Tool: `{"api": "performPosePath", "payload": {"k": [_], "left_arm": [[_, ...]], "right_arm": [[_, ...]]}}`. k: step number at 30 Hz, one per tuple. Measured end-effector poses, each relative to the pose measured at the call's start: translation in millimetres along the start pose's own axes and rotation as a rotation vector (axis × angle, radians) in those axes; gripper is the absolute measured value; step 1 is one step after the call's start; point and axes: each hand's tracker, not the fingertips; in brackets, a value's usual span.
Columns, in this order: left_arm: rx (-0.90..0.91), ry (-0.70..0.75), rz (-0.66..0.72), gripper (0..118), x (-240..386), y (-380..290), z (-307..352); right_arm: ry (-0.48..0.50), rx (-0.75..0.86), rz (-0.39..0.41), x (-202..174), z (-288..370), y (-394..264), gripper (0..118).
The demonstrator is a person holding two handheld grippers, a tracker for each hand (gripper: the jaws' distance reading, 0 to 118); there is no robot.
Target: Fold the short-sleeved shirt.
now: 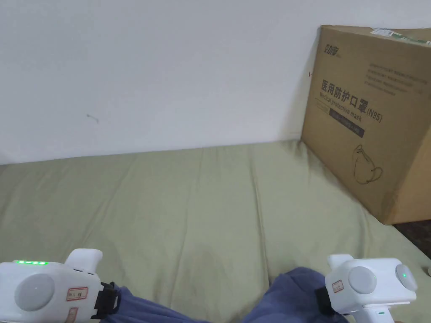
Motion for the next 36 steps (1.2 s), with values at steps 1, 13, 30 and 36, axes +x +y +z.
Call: {"api": "performPosePath", "payload": {"k": [1, 13, 30, 36], "left_arm": [[0.009, 0.014, 0.001, 3, -4.3, -0.2, 8.8], [0.353, 0.084, 0.145, 3, -62.0, 22.2, 207.7], [0.606, 0.168, 0.194, 3, -52.4, 134.4, 324.3], [0.737, 0.227, 0.219, 3, -66.0, 172.1, 326.4]], "right_arm": [[0.01, 0.043, 0.032, -4.1, 13.4, -1.2, 0], [0.099, 0.462, -0.144, 48.5, 236.9, 61.7, 0], [0.013, 0.768, -0.145, -18.1, 401.4, 212.3, 0], [-0.076, 0.938, -0.048, -47.1, 422.8, 272.6, 0]]}}
